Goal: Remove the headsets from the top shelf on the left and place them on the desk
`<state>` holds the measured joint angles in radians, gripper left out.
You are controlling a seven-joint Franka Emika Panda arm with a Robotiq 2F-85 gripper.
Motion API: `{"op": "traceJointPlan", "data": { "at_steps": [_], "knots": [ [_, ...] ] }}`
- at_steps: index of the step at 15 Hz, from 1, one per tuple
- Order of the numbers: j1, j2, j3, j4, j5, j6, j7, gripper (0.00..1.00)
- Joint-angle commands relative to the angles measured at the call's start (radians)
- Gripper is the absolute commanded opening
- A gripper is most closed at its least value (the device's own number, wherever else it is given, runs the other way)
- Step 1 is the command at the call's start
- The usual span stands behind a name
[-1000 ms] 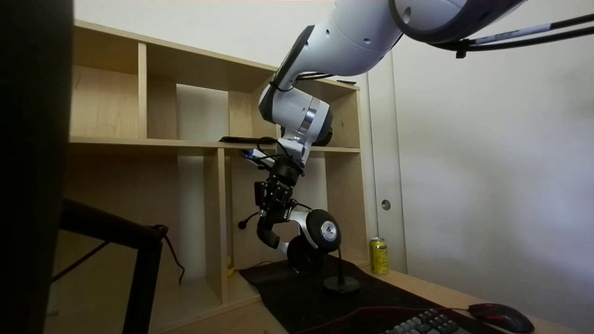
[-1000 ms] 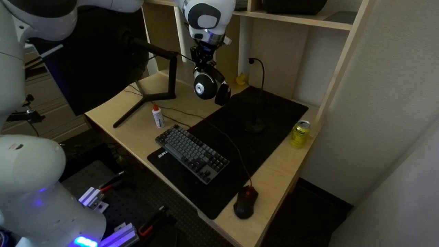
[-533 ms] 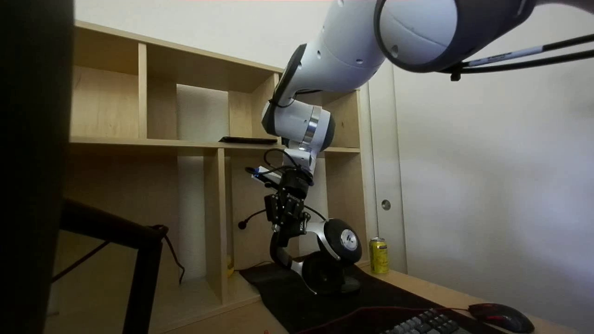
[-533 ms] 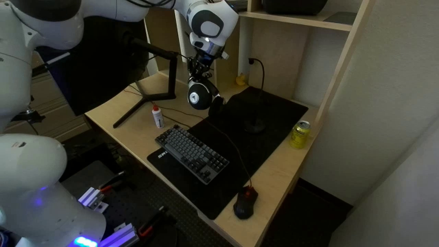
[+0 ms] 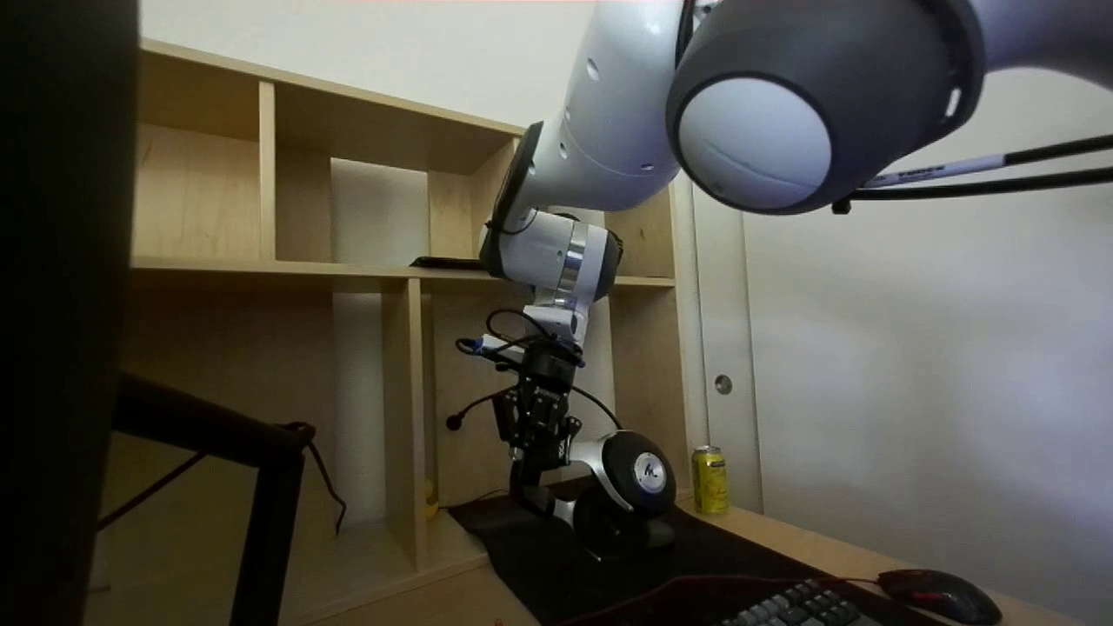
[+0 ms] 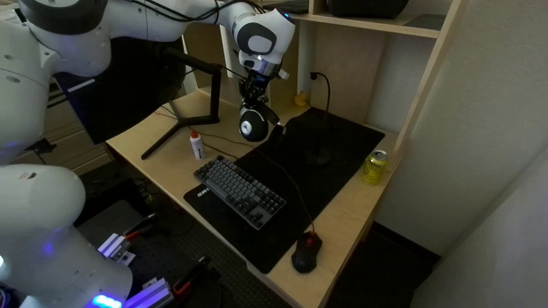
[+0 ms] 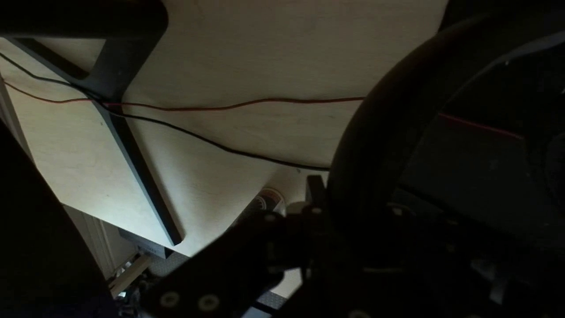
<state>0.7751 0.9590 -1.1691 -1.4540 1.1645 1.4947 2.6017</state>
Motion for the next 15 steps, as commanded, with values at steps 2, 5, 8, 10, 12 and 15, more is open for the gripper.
{"op": "traceJointPlan", "data": {
  "at_steps": [2,5,8,10,12,15],
  "knots": [
    [0.029,0.039,-0.061,-0.006,0.026,-0.005,0.001,0.21],
    [0.055,0.073,-0.107,-0.019,0.046,-0.008,0.001,0.21],
    [0.051,0.061,-0.099,-0.045,0.098,-0.073,0.001,0.05],
    [0.062,0.073,-0.114,-0.068,0.133,-0.086,0.001,0.05],
    [0.069,0.082,-0.123,-0.081,0.145,-0.071,0.001,0.05],
    [0.104,0.117,-0.176,-0.125,0.16,-0.028,0.0,0.05]
  ]
}}
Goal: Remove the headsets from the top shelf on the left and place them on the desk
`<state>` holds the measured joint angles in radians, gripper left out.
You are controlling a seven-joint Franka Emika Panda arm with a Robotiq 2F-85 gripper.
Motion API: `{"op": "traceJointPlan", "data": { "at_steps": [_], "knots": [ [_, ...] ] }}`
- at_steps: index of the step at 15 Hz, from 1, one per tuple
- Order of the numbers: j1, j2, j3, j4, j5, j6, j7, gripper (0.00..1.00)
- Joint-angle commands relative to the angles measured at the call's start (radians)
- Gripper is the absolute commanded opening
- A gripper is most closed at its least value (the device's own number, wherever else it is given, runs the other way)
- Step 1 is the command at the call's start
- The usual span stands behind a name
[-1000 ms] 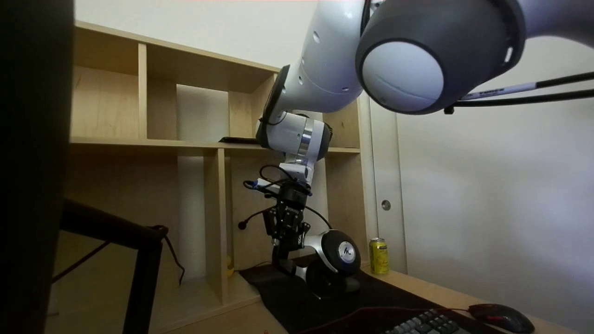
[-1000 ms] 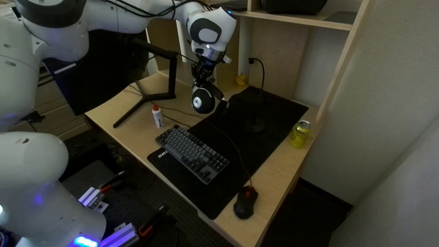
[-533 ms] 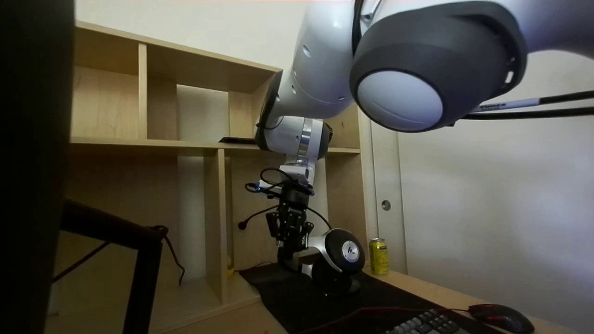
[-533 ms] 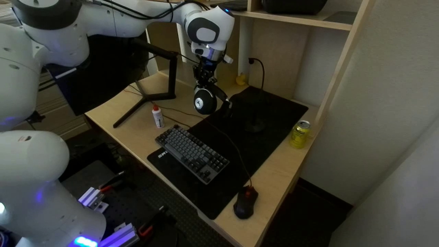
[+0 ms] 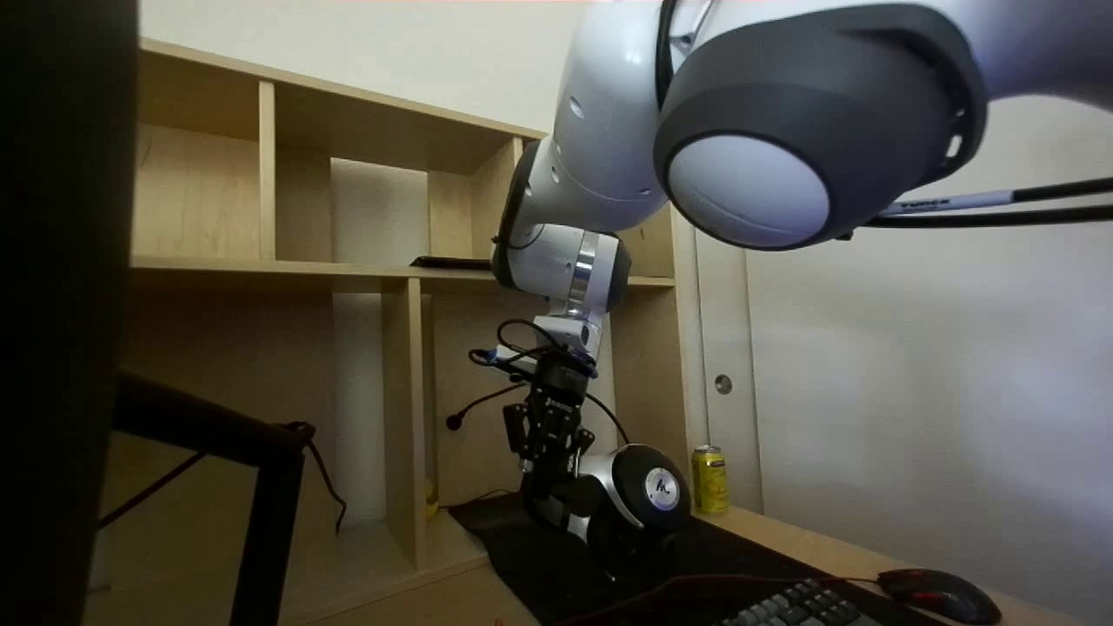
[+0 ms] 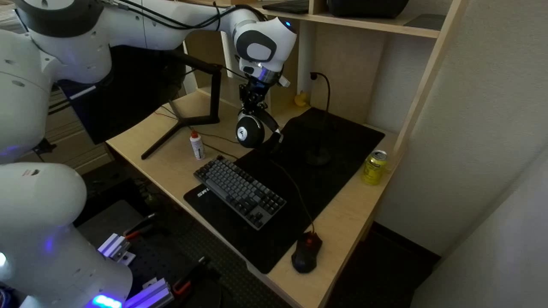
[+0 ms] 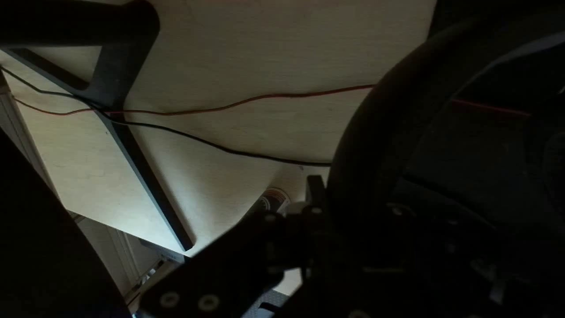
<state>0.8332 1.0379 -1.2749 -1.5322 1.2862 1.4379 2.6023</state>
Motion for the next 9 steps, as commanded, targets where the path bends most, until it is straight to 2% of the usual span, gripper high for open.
{"op": "traceJointPlan", "data": {
  "at_steps": [1,2,3,7,8,9],
  "knots": [
    [0.049,0.045,-0.079,-0.053,0.042,0.034,0.0,0.05],
    [0.06,0.062,-0.101,-0.07,0.057,0.035,0.0,0.05],
    [0.016,0.03,-0.042,-0.027,0.016,0.017,0.0,0.21],
    [0.033,0.053,-0.069,-0.047,0.033,0.019,0.0,0.21],
    [0.034,0.053,-0.069,-0.048,0.033,0.019,0.0,0.05],
    [0.046,0.071,-0.096,-0.076,0.038,-0.026,0.0,0.05]
  ]
}}
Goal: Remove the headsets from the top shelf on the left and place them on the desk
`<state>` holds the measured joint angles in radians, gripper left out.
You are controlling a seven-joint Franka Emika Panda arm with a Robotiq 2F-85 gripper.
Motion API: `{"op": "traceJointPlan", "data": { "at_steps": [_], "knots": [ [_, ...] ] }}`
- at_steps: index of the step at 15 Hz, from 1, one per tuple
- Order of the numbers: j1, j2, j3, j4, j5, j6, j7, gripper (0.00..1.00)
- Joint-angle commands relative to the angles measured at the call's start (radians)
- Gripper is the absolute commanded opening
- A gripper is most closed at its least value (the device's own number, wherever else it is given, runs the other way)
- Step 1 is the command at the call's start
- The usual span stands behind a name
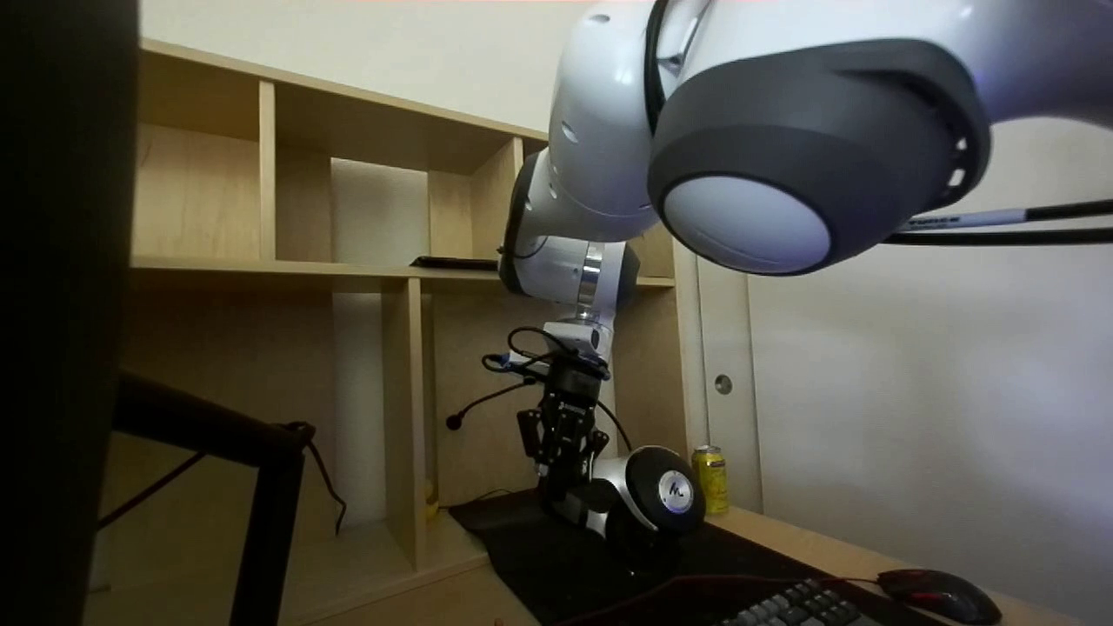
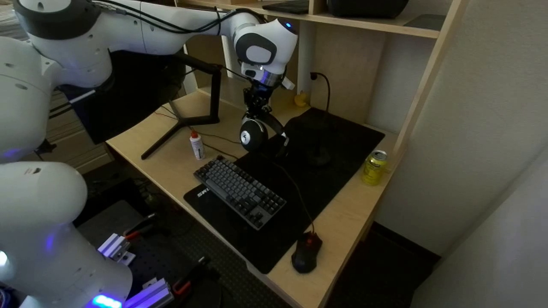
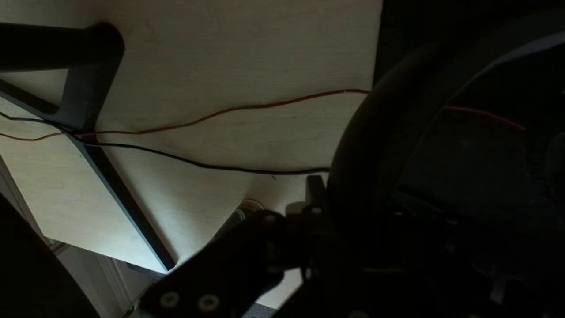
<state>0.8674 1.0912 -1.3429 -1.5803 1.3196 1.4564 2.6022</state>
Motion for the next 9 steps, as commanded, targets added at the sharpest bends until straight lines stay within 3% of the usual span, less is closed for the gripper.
{"op": "traceJointPlan", "data": {
  "at_steps": [1,9],
  "knots": [
    [0.013,0.019,-0.029,-0.034,0.01,-0.056,0.0,0.05],
    [0.021,0.032,-0.03,-0.061,0.061,-0.02,0.0,0.05]
  ]
}}
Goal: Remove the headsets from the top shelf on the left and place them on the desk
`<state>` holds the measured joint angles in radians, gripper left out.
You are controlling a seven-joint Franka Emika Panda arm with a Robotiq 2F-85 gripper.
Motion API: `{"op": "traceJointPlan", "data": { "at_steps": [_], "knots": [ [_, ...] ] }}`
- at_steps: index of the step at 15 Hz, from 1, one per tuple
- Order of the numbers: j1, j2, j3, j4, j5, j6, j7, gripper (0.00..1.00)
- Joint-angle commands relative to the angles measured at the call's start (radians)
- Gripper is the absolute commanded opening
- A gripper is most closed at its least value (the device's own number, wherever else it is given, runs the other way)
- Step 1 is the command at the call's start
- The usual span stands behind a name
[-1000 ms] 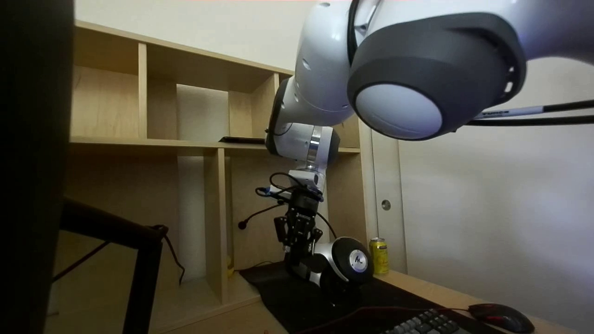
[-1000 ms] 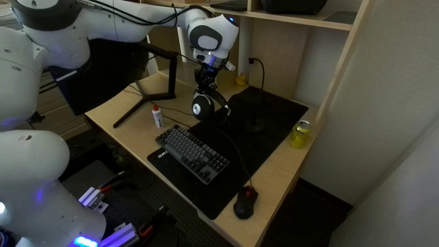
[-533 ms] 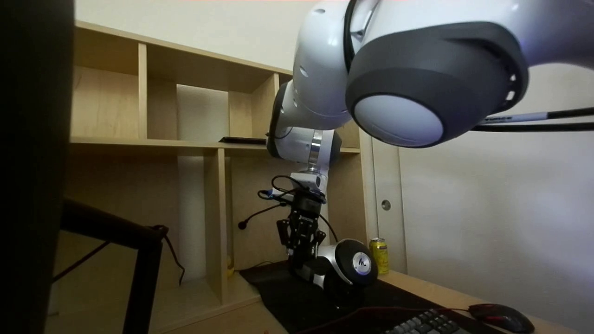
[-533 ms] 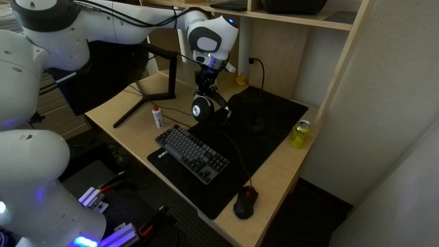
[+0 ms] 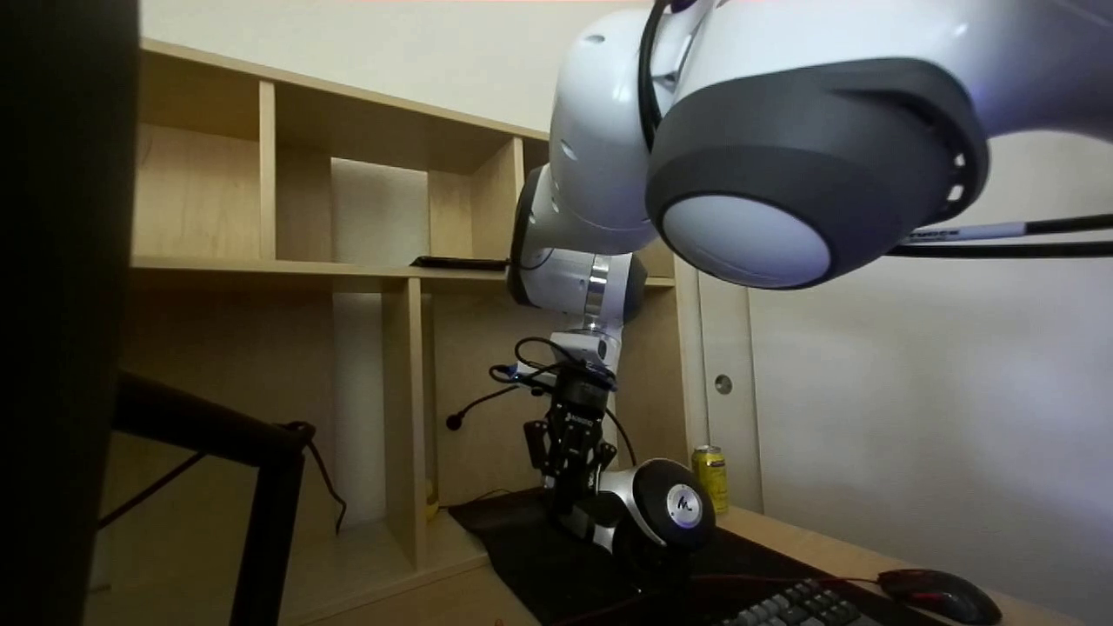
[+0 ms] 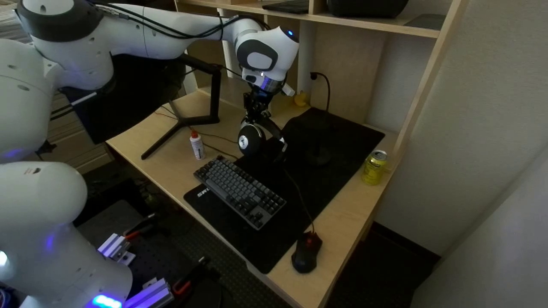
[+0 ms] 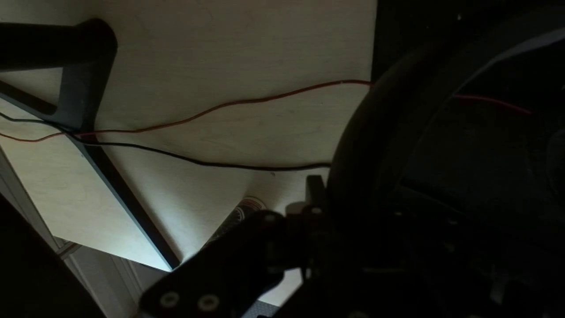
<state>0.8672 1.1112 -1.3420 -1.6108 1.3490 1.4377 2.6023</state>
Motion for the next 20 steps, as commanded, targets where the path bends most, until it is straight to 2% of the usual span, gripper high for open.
{"op": "traceJointPlan", "data": {
  "at_steps": [1,2,3,4,6,7,8,14,15,16,19,20],
  "knots": [
    [0.022,0.015,-0.035,-0.038,0.034,-0.014,0.0,0.05],
    [0.02,0.012,-0.034,-0.044,0.034,-0.035,0.0,0.05],
    [0.0,0.0,-0.001,-0.014,0.005,-0.006,0.0,0.05],
    [0.0,0.0,0.001,-0.018,0.005,-0.007,0.0,0.21],
    [-0.001,0.0,0.006,-0.018,0.005,-0.006,0.0,0.21],
    [-0.001,0.0,0.006,-0.018,0.005,-0.006,0.0,0.05],
    [0.012,0.02,-0.019,-0.039,-0.002,-0.03,0.0,0.05],
    [0.055,0.055,-0.053,-0.13,0.117,0.103,0.0,0.05],
    [0.069,0.103,-0.098,-0.11,0.185,0.048,0.0,0.05],
    [0.101,0.102,-0.135,-0.151,0.205,0.071,0.0,0.05],
    [0.128,0.13,-0.175,-0.221,0.245,0.144,0.001,0.05],
    [0.119,0.003,-0.08,-0.251,0.12,0.28,0.002,0.05]
  ]
}}
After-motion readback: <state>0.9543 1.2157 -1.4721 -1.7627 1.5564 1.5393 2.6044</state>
